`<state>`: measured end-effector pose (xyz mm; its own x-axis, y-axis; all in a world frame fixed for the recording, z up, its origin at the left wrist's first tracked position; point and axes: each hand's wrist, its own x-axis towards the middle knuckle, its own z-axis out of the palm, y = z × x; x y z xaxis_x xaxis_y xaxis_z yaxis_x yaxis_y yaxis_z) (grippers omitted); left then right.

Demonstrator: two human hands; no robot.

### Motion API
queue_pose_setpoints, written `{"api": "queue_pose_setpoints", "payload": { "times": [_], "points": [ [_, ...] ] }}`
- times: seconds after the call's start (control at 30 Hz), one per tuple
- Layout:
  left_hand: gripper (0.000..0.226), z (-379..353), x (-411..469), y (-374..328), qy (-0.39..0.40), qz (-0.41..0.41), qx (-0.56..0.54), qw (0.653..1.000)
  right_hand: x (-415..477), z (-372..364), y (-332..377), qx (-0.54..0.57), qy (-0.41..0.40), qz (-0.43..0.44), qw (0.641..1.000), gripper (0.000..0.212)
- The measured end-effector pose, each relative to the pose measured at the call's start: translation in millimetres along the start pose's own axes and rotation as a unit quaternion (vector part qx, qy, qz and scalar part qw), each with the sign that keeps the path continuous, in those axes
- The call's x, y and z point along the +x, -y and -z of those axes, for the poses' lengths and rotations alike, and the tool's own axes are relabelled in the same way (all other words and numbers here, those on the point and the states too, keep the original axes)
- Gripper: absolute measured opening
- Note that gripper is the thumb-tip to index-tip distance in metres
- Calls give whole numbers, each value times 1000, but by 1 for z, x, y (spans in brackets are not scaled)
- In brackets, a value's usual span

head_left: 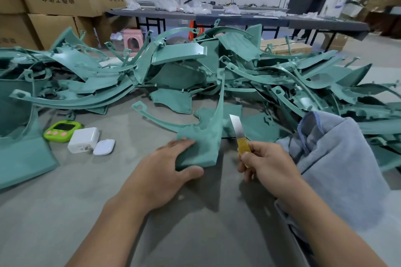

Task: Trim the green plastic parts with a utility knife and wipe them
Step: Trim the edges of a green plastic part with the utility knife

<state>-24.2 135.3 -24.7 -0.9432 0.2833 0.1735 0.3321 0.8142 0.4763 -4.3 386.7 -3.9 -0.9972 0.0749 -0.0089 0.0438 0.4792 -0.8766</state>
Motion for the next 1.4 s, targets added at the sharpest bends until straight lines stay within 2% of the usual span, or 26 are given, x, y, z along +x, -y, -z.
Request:
{"api": "queue_pose_setpoints", "payload": {
  "times": [0.1, 0.2, 0.3, 0.43, 0.5, 0.63, 0.77, 0.93, 1.03, 1.1, 1.17, 1.2, 1.3, 1.33, 1.4],
  "points": [
    [60, -1, -2, -12, -122, -6, -65, 990, 0, 1, 0, 18, -1, -1, 1000, 25],
    [22, -5, -5, -19, -195, -12, -108, 975, 1, 1, 0, 36, -9, -1, 999, 25],
    [30, -9, -4, -19, -186, 4, -131, 974, 1, 3, 0, 51, -15, 4, 999, 28],
    [9, -10, 2, -13, -180, 51, -178, 966, -3, 3, 2, 77, -12, 35, 996, 29],
    [9, -11, 3, -11, -178, 56, -183, 965, -6, 1, 4, 73, -16, 59, 995, 28],
    [23, -13, 3, -12, -178, 69, -177, 966, -13, -2, 11, 23, -23, 122, 992, 28],
    [39, -11, 2, -19, -184, 53, -169, 967, -25, -11, 19, -15, -28, 192, 981, 32],
    [42, -10, 1, -24, -189, 24, -152, 970, -31, -18, 21, -48, -33, 228, 972, 34],
    [25, -10, -1, -24, -198, 22, -148, 969, -22, -20, 18, -98, -72, 197, 973, 33],
    [15, -10, -1, -24, -199, 27, -143, 969, -9, -14, 11, -144, -130, 127, 973, 34],
    [25, -10, -2, -22, -200, 27, -138, 970, 4, -4, 4, -154, -173, 44, 972, 34],
    [27, -11, -2, -20, -200, 29, -137, 970, 7, -1, 3, -131, -178, 35, 975, 33],
    [26, -9, -2, -18, -201, 28, -152, 967, -2, -2, 11, -24, -122, 158, 980, 33],
    [29, -8, -3, -19, -202, 22, -160, 966, -8, -7, 15, -31, -92, 199, 975, 32],
    [22, -6, -4, -22, -209, 18, -190, 959, -12, -13, 13, -76, -66, 213, 972, 34]
  ]
}}
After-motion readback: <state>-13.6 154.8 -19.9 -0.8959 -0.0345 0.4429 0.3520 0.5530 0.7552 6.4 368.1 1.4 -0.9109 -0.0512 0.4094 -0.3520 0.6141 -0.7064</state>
